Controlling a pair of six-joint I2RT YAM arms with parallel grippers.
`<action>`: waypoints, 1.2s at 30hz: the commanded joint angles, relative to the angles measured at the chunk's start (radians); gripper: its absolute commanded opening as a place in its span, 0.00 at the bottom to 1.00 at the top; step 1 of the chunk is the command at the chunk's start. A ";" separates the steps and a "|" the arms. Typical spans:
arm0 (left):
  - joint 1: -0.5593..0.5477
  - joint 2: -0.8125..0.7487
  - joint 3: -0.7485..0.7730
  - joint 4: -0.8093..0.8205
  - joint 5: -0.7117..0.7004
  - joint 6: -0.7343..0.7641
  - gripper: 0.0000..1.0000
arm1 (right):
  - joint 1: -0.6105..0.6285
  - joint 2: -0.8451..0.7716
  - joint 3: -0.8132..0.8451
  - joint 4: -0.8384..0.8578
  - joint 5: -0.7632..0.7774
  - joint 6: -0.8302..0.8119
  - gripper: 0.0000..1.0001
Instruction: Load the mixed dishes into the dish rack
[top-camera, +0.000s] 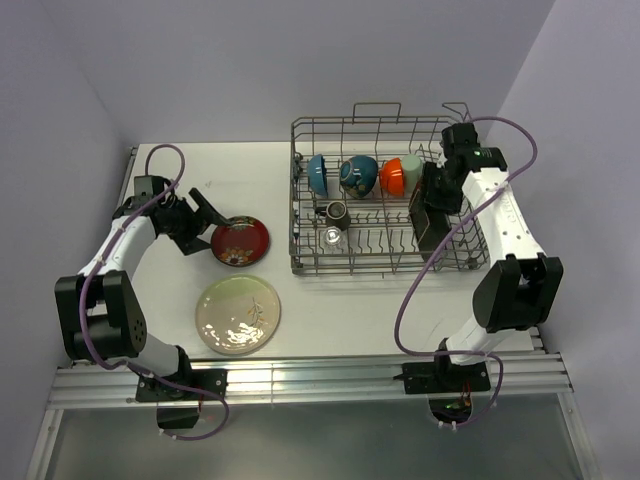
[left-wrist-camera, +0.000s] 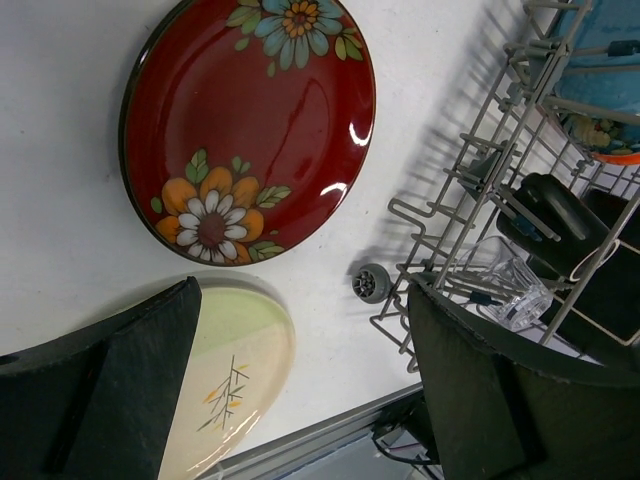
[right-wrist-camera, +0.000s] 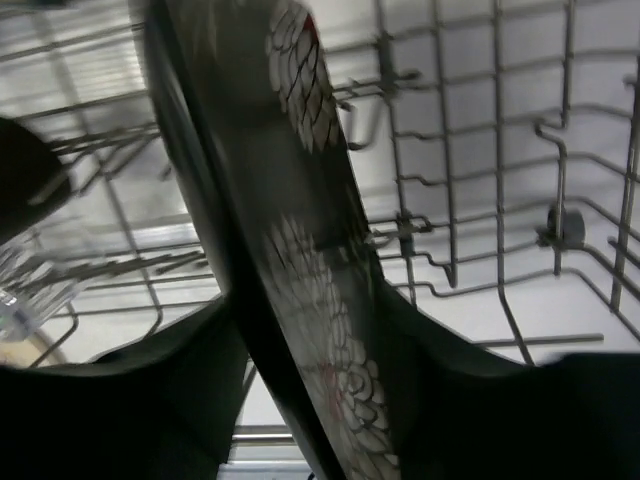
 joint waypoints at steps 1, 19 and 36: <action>0.014 0.017 -0.003 0.026 0.036 0.044 0.90 | -0.032 0.030 -0.031 -0.071 0.094 0.035 0.60; 0.025 0.059 -0.017 -0.002 -0.027 0.073 0.89 | 0.017 -0.071 0.097 -0.094 -0.001 0.093 0.93; 0.025 0.266 0.009 0.127 -0.165 0.042 0.74 | 0.161 -0.167 0.251 -0.186 0.085 0.190 0.93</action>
